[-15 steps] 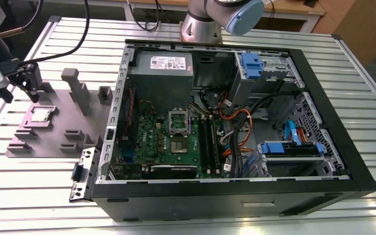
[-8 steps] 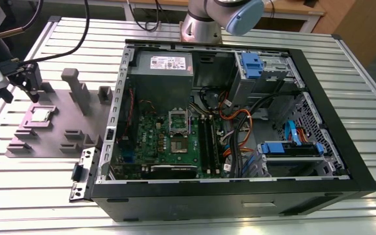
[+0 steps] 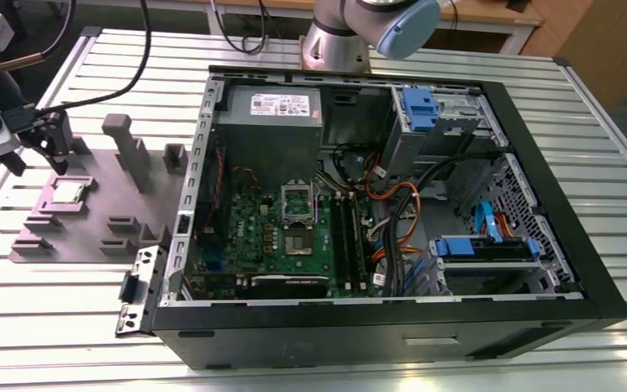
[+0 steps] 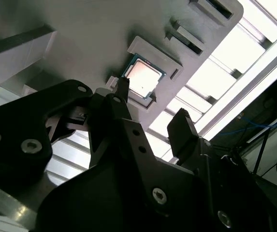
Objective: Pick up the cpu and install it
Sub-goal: 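Pick up the cpu and move it towards the insertion slot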
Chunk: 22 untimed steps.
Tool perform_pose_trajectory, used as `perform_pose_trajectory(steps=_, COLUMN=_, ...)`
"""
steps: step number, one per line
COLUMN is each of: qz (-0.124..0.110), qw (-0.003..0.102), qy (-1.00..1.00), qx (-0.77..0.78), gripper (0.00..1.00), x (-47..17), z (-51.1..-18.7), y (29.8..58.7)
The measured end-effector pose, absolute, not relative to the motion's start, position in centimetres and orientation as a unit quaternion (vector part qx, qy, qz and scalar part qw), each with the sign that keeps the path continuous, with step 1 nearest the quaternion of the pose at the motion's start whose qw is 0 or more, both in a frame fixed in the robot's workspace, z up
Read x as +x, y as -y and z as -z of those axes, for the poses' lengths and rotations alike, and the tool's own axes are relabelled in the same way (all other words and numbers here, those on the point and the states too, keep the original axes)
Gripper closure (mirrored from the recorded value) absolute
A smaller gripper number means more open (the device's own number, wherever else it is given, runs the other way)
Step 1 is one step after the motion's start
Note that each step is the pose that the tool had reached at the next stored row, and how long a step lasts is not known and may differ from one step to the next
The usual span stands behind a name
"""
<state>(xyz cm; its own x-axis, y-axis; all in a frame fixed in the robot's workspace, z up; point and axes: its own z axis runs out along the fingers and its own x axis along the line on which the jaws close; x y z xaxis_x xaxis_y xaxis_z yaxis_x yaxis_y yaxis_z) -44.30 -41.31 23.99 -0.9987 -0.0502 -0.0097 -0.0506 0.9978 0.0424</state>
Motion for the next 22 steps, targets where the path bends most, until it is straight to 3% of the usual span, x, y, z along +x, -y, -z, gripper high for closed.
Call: perform_pose_trajectory(steps=22, qz=-0.021, qw=0.004, qy=-1.0, qx=-0.01, gripper=0.41, x=-44.0, z=-21.2, y=41.0)
